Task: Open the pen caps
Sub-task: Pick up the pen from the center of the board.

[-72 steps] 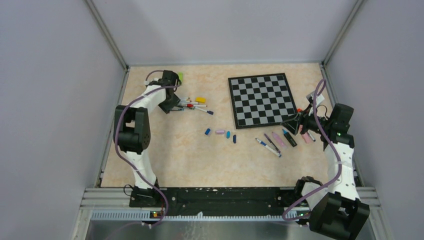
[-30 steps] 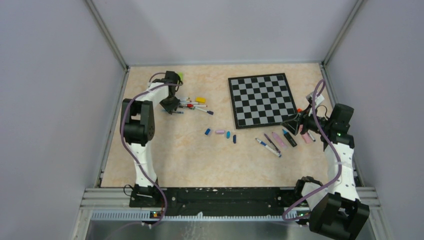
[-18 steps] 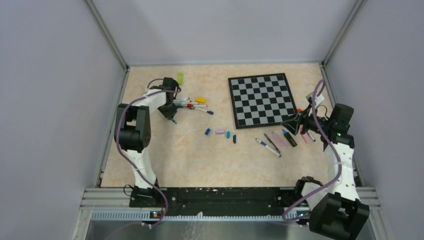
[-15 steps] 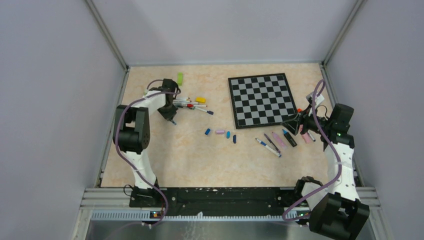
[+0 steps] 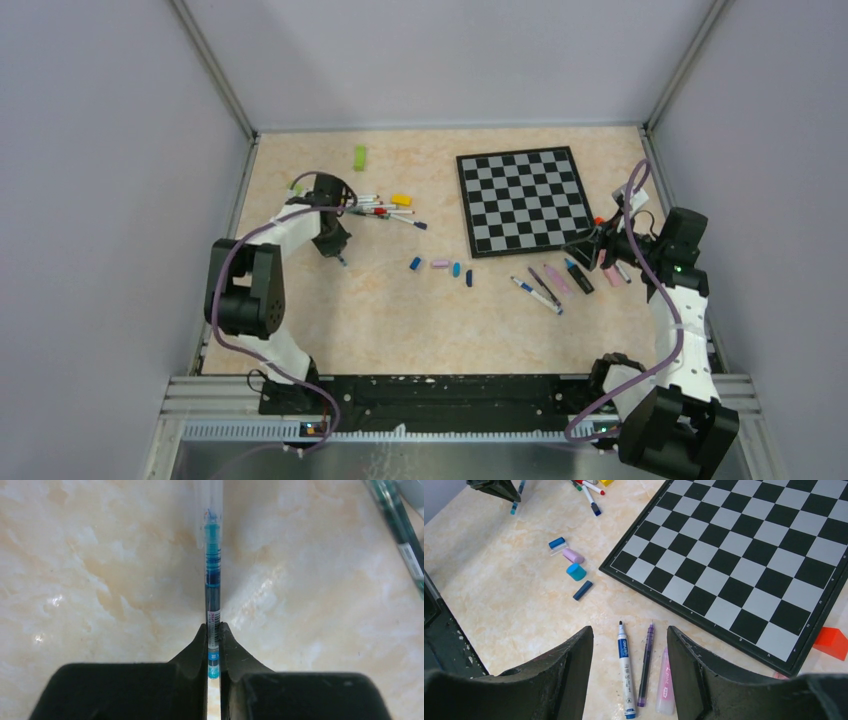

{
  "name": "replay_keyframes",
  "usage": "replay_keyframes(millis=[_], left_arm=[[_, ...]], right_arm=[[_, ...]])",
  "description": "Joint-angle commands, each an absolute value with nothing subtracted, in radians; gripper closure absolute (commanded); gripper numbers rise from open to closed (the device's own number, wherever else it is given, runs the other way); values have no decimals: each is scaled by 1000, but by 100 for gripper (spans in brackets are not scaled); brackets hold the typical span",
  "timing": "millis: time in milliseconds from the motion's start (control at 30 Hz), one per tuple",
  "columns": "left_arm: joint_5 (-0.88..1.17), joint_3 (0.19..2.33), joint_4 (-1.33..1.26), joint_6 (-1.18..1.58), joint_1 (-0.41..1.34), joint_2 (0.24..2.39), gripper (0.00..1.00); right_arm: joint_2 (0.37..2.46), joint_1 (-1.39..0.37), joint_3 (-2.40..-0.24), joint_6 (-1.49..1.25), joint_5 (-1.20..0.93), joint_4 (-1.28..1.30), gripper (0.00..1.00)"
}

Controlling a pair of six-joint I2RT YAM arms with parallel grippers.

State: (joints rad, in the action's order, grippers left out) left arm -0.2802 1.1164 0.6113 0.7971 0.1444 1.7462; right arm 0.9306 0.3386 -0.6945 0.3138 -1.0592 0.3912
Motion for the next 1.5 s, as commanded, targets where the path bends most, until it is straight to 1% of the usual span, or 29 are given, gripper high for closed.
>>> replay_keyframes(millis=[0,33,133,200,300,367,433,533,700,833,933,1000,1100,1333,1400,1467], left_arm=[[-161,1010,490,710,141,1542,98],[-130,977,462,696,141,1498,100],[-19,872,384,674,142,1363,100],[95,789,318,668,143,1261,100],[287,614,121,681,145,1074,100],[415,515,-56,718,149,952,100],[498,400,-225,789,156,849,100],[557,274,-409,868,169,734,100],[565,214,-568,919,221,644,100],[510,214,-688,929,329,659,100],[404,230,-784,896,480,715,100],[329,245,-847,868,589,769,100],[257,273,-932,841,710,872,100],[121,369,-1063,774,907,1128,100],[84,397,-1094,761,951,1200,100],[45,426,-1113,750,989,1263,100]], right_arm=[[913,340,-711,342,-1087,387,45],[914,340,-709,344,-1095,389,45],[915,340,-699,355,-1139,392,45],[915,340,-690,369,-1180,397,45],[916,339,-673,379,-1264,392,45],[915,338,-666,381,-1308,389,45],[916,328,-662,380,-1344,386,45],[919,292,-666,380,-1358,388,45],[950,190,-705,452,-1339,463,45],[978,58,-751,490,-1296,531,45],[997,9,-769,448,-1319,521,45],[1001,-16,-760,369,-1352,464,45],[984,-33,-706,162,-1385,270,44],[970,-35,-546,-397,-1360,-325,40],[977,-42,-513,-516,-1320,-429,40],[981,-53,-504,-592,-1266,-441,39]])
